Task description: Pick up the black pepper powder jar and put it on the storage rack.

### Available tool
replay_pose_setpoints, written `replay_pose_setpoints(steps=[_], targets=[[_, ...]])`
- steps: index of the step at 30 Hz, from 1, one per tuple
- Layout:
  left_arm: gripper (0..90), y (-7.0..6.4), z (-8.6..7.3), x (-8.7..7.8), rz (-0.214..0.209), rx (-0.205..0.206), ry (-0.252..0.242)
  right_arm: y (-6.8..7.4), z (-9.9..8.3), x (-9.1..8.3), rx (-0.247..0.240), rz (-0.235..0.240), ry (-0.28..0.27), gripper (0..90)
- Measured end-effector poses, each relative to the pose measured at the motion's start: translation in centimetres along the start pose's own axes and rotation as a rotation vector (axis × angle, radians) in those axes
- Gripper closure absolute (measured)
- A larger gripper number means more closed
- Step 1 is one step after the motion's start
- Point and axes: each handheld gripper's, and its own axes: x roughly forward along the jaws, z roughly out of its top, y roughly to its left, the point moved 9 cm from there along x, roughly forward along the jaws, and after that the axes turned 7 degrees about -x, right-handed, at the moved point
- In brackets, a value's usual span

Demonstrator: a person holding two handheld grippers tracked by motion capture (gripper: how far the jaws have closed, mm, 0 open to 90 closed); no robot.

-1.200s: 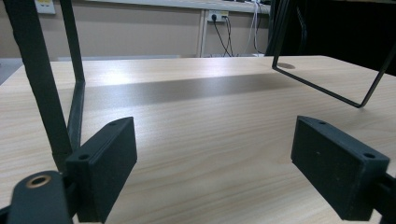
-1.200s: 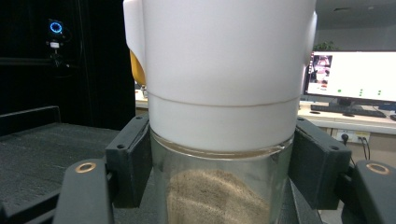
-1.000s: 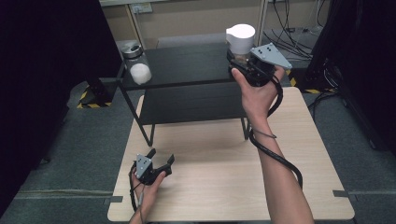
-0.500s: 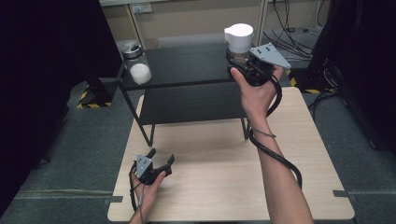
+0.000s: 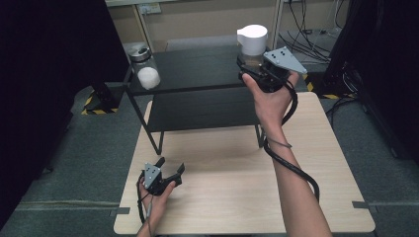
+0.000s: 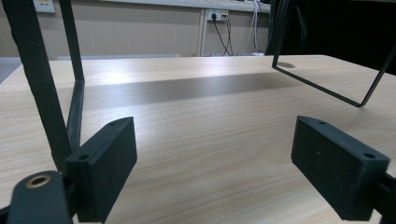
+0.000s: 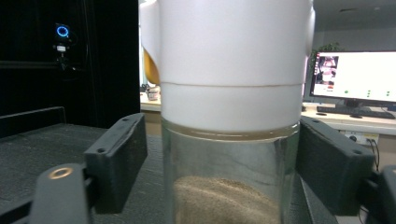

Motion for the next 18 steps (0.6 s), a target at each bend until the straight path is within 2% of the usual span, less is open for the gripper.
replay_pose_setpoints(steps=[5,10,18], targets=[[13.8,0.0,0.0,0.0,0.000,0.001,0.001,0.4,0.1,-0.3,-0.019,-0.003,0.000,15.4],[13.9,0.0,0.0,0.0,0.000,0.001,0.003,0.5,-0.2,-1.1,-0.013,-0.001,-0.016,15.2],[13.8,-0.1,0.0,0.0,0.001,0.002,0.002,0.6,-0.4,-2.5,-0.011,0.027,-0.039,14.7]])
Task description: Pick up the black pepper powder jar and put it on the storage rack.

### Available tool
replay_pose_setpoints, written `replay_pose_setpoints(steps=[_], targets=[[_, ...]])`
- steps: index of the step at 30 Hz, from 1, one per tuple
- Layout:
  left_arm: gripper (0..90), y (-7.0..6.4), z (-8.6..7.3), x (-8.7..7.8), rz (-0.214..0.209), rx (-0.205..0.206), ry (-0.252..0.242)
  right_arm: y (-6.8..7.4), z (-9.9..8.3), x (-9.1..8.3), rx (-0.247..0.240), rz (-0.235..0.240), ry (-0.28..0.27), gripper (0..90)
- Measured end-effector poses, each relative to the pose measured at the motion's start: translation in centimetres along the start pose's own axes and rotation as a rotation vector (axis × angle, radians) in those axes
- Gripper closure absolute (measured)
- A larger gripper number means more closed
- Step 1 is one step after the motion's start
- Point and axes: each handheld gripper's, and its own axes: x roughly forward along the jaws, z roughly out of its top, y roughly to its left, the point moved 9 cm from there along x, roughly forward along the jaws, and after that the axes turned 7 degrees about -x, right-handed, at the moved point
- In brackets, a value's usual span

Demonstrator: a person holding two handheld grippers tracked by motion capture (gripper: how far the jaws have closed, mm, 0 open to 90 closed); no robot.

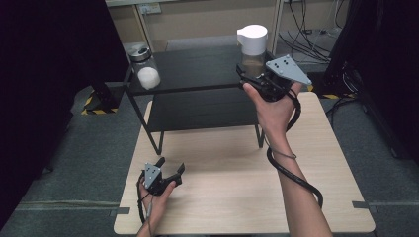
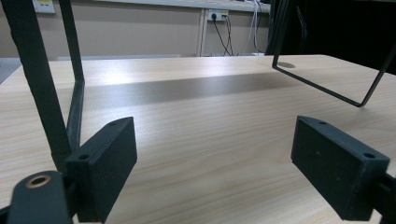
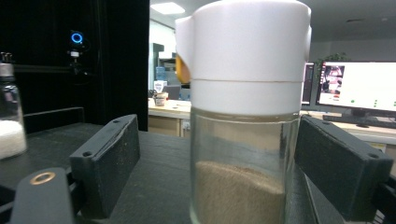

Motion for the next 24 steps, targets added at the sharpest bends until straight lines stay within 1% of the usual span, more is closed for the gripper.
replay_pose_setpoints(steps=[12,19,24], targets=[[13.9,0.0,0.0,0.0,0.000,0.002,-0.001,0.7,-0.7,-2.5,0.005,0.029,-0.029,14.3],[13.8,0.0,0.0,0.0,0.001,0.003,-0.001,1.1,-1.8,-4.2,0.014,0.052,-0.037,14.1],[13.8,0.0,0.0,0.0,0.000,0.002,-0.002,1.3,-3.0,-5.6,-0.001,0.061,-0.037,14.1]])
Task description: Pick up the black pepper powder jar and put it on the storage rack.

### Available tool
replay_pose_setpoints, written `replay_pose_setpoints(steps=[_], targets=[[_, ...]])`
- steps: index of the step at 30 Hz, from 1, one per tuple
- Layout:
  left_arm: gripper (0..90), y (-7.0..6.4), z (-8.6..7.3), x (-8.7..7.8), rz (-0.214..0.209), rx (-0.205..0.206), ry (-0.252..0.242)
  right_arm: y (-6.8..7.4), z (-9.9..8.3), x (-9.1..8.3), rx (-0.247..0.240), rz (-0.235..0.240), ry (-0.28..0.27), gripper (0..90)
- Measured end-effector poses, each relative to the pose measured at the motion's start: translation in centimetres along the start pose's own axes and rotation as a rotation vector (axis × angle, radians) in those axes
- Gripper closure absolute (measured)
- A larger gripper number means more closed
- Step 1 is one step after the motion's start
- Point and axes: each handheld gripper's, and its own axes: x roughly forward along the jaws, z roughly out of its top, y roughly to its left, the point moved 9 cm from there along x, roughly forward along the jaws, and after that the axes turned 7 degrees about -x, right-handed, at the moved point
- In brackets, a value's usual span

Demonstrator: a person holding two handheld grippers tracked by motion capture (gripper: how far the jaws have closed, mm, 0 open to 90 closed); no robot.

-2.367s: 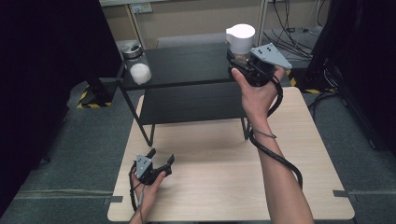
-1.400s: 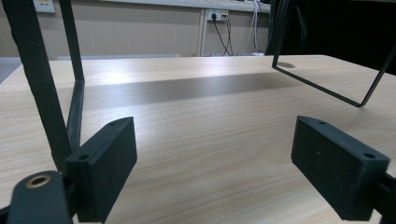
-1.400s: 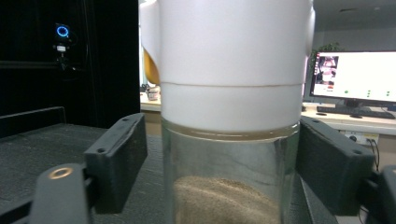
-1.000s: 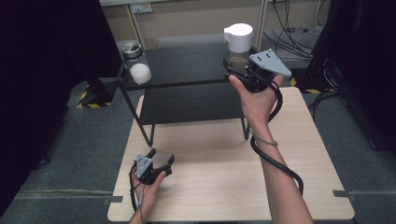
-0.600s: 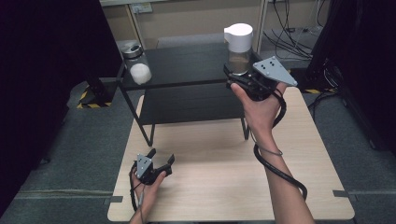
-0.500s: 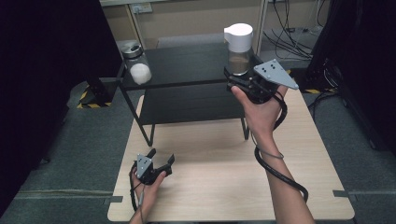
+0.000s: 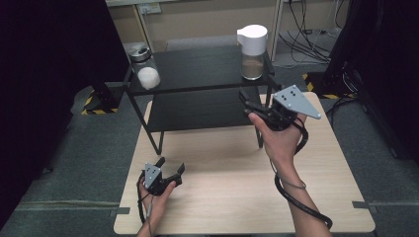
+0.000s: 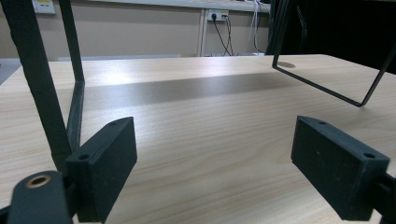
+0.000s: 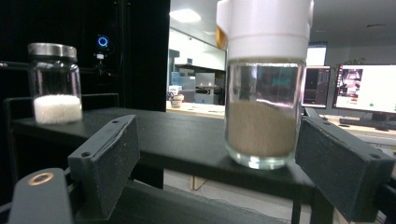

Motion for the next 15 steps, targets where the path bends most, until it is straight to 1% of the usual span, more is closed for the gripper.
replay_pose_setpoints(steps=[4,6,9,11,15], targets=[[13.8,0.0,0.0,0.0,0.001,0.004,0.000,0.1,-1.2,-1.0,0.007,0.010,0.010,14.1],[13.8,0.0,0.0,0.0,0.001,0.002,-0.001,0.2,-1.8,-1.4,0.022,0.020,0.018,14.2],[13.8,0.0,0.0,0.0,0.001,0.000,-0.002,0.2,-2.7,-2.0,0.021,0.024,0.035,14.1],[13.9,0.0,0.0,0.0,0.000,-0.001,-0.003,0.2,-3.4,-2.4,0.032,0.032,0.047,14.1],[13.9,0.0,0.0,0.0,-0.001,-0.004,-0.004,0.3,-4.8,-3.5,0.014,0.039,0.082,14.1]])
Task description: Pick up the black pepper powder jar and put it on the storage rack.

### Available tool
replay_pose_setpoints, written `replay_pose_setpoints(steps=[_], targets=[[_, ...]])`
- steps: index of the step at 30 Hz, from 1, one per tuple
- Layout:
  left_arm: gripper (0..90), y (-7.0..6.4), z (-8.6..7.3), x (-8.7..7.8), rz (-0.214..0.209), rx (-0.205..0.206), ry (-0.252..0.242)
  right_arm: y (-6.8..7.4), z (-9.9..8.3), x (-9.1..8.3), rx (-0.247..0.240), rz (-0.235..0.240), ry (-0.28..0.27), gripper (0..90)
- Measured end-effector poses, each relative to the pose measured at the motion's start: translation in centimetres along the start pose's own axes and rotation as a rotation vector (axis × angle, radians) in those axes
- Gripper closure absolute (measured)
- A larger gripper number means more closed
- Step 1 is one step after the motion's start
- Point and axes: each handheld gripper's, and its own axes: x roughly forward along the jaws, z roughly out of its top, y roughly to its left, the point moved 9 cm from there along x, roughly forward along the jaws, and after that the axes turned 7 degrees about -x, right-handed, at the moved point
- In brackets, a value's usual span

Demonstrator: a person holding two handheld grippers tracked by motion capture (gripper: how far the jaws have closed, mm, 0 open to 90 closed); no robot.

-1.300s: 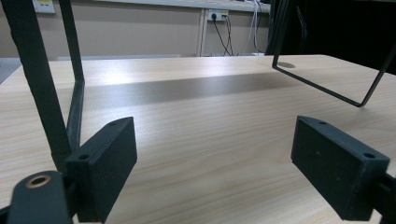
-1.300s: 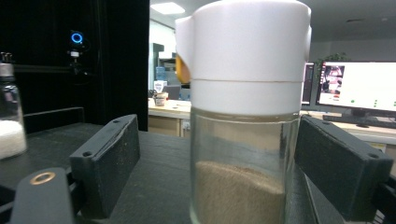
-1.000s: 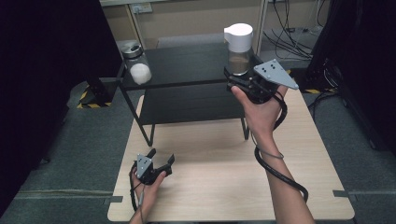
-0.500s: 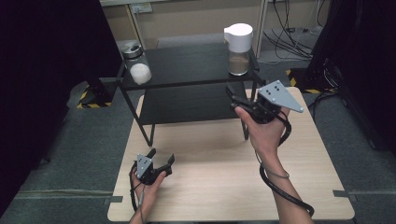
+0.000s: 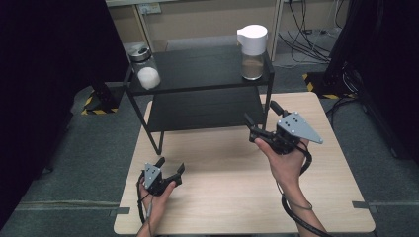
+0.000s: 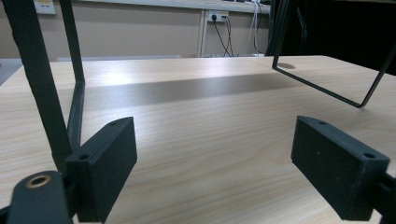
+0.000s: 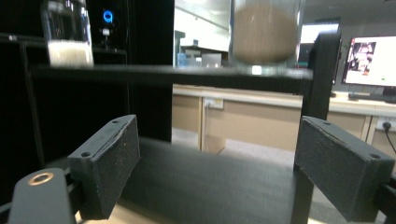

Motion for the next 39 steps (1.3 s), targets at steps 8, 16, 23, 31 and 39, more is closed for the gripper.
replay_pose_setpoints(steps=[8,16,23,31,39], targets=[[13.8,0.0,0.0,0.0,0.002,0.003,-0.001,0.2,-2.7,-1.4,0.010,0.025,0.052,13.9],[13.8,0.0,0.0,0.0,0.001,0.001,0.000,0.4,-6.0,-2.3,0.050,0.049,0.112,13.9],[13.8,0.0,0.0,0.0,0.001,0.003,-0.001,0.8,-9.3,-3.2,0.078,0.065,0.176,13.9],[13.8,0.0,0.0,0.0,0.002,0.005,-0.001,1.4,-13.0,-4.3,0.127,0.078,0.240,13.9],[13.8,0.0,0.0,-0.1,0.002,0.006,-0.003,2.0,-15.2,-5.1,0.153,0.086,0.266,13.9]])
